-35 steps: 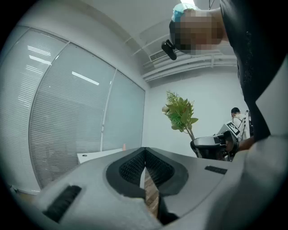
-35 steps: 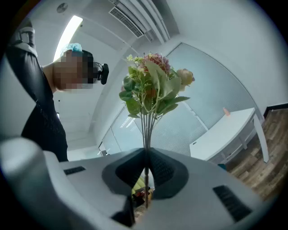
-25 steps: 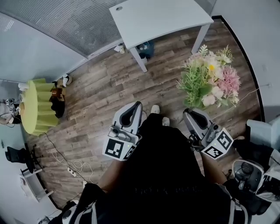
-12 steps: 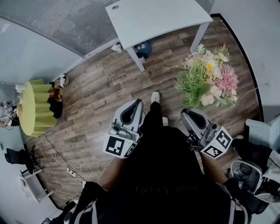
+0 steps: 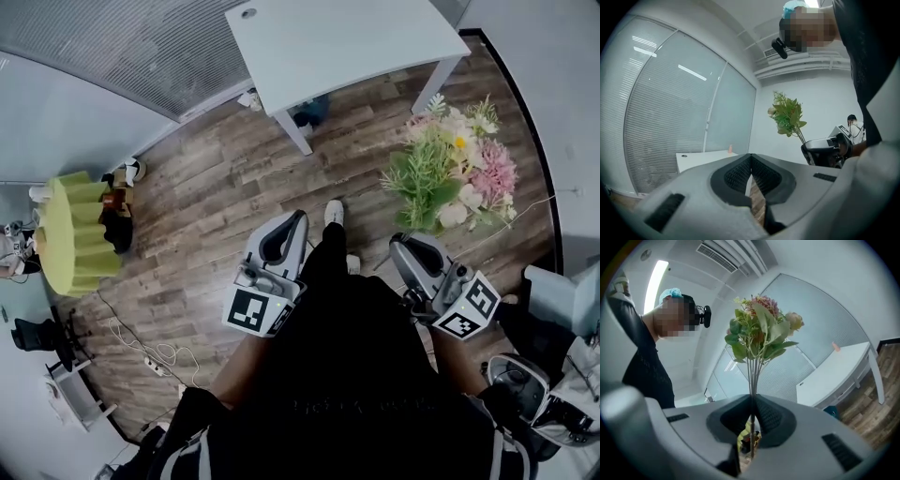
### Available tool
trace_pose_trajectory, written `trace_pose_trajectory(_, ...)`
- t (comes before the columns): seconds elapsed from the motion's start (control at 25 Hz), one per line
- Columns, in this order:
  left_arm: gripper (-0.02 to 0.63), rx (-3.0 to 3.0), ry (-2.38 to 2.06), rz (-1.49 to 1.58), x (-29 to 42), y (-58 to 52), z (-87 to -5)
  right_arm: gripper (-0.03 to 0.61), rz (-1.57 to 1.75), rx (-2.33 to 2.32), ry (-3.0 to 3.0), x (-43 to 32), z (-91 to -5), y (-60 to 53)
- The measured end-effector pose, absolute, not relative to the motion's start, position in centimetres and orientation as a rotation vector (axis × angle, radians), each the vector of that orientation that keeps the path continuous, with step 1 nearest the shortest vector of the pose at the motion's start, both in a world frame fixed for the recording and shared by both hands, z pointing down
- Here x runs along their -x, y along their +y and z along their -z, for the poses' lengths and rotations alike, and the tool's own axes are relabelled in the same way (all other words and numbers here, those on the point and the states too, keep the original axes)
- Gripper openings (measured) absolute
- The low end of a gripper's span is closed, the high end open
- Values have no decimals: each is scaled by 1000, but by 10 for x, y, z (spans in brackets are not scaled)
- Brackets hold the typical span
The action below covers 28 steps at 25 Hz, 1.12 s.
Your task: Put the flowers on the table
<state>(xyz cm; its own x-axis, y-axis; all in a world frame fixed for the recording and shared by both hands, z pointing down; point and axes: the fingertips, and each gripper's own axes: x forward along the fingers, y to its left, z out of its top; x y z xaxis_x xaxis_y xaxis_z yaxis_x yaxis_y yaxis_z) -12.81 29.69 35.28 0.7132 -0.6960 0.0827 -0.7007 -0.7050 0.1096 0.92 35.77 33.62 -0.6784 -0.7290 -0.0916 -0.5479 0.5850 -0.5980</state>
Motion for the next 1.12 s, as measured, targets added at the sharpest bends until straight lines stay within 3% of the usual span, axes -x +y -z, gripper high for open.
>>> trace_pose_trajectory(0.44,18,-2787,-1095,-12,134,165,-344,46,791,1034,2509,4,-319,221)
trace_pose_trajectory(0.72,18,-2803,-1064,92,138,137,-337,46,729,1056,2507,8,-306,200)
trace_pose_trajectory(1.12,18,-2790,-1059,-23,140,109,-354,46,743,1091,2461,-4,-312,181)
